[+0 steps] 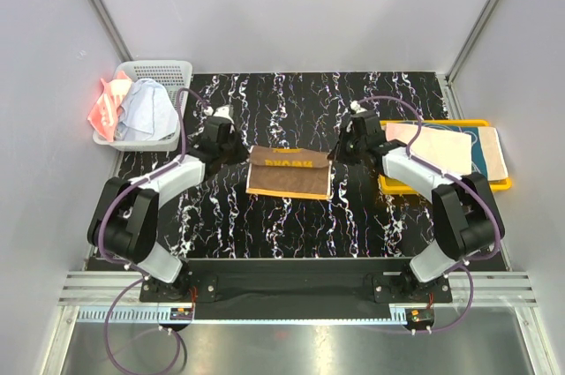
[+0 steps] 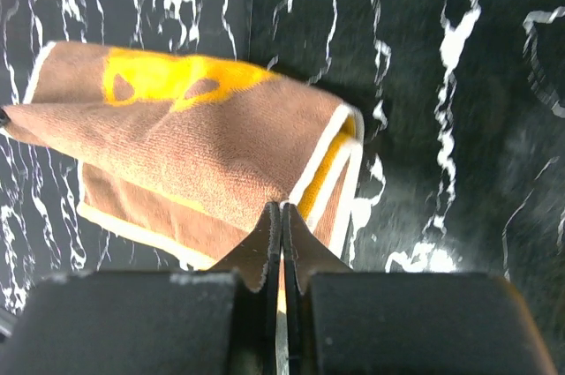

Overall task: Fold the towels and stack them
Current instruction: Fold the towel

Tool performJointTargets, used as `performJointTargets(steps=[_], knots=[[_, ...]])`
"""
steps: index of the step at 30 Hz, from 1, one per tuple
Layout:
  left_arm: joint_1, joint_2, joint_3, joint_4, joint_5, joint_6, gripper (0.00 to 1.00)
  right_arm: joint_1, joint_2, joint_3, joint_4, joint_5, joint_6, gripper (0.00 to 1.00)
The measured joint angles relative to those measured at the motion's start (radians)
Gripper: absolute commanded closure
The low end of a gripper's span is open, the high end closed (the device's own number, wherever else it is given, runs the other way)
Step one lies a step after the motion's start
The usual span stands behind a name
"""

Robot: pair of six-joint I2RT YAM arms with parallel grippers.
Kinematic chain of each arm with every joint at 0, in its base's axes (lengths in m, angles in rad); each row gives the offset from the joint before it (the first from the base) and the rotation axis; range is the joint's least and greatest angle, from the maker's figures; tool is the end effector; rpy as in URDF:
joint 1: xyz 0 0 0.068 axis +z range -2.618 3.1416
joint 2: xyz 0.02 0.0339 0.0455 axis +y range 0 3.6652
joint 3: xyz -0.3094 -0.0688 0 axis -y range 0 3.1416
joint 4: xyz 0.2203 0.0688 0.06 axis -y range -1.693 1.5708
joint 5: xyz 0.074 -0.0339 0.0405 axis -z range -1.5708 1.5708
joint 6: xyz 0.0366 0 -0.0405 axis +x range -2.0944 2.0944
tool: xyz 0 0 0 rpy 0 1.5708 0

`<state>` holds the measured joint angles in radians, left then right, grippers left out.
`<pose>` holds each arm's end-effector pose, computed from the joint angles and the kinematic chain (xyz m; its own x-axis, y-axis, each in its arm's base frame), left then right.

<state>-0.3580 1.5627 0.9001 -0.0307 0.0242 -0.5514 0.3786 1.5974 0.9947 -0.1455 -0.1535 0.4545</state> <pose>0.2930 -0.1106 0.2640 -0.7025 -0.2964 -0.6470 -0.0003 0.9093 -0.4161 0.2994 0.1251 0.2724 -0.7740 0.1590 -0.6128 -0.1442 0.8982 0.4152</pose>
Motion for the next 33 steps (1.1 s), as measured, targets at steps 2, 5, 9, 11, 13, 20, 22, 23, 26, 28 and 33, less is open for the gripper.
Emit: performJointTargets(steps=[2, 5, 9, 11, 13, 20, 22, 23, 26, 28, 33], knots=[[-0.004, -0.021, -0.021, -0.005, -0.007, 0.0, 1.0, 0.012, -0.017, -0.029, 0.008, 0.0, 0.004, 1.0], [-0.014, -0.041, -0.046, -0.006, -0.013, 0.0, 1.0, 0.023, -0.037, -0.064, 0.012, 0.0, 0.01, 1.0], [-0.031, -0.078, -0.09, -0.016, -0.023, 0.0, 1.0, 0.029, -0.071, -0.104, 0.014, 0.002, 0.014, 1.0], [-0.04, -0.102, -0.104, -0.029, -0.026, 0.001, 1.0, 0.029, -0.089, -0.116, 0.014, 0.002, 0.014, 1.0], [-0.049, -0.121, -0.109, -0.035, -0.033, 0.001, 1.0, 0.029, -0.103, -0.122, 0.014, 0.002, 0.014, 1.0], [-0.062, -0.163, -0.126, -0.047, -0.048, 0.006, 1.0, 0.036, -0.121, -0.163, 0.023, 0.001, 0.021, 1.0], [-0.062, -0.165, -0.135, -0.048, -0.048, 0.006, 1.0, 0.041, -0.121, -0.179, 0.026, 0.001, 0.025, 1.0], [-0.063, -0.167, -0.14, -0.047, -0.048, 0.005, 1.0, 0.043, -0.121, -0.183, 0.026, 0.0, 0.026, 1.0], [-0.064, -0.167, -0.155, -0.047, -0.048, 0.006, 1.0, 0.049, -0.121, -0.195, 0.029, -0.004, 0.032, 1.0], [-0.065, -0.167, -0.165, -0.048, -0.047, 0.006, 1.0, 0.052, -0.121, -0.203, 0.037, -0.006, 0.037, 1.0], [-0.067, -0.167, -0.187, -0.045, -0.047, 0.005, 1.0, 0.055, -0.121, -0.223, 0.057, -0.008, 0.045, 1.0]])
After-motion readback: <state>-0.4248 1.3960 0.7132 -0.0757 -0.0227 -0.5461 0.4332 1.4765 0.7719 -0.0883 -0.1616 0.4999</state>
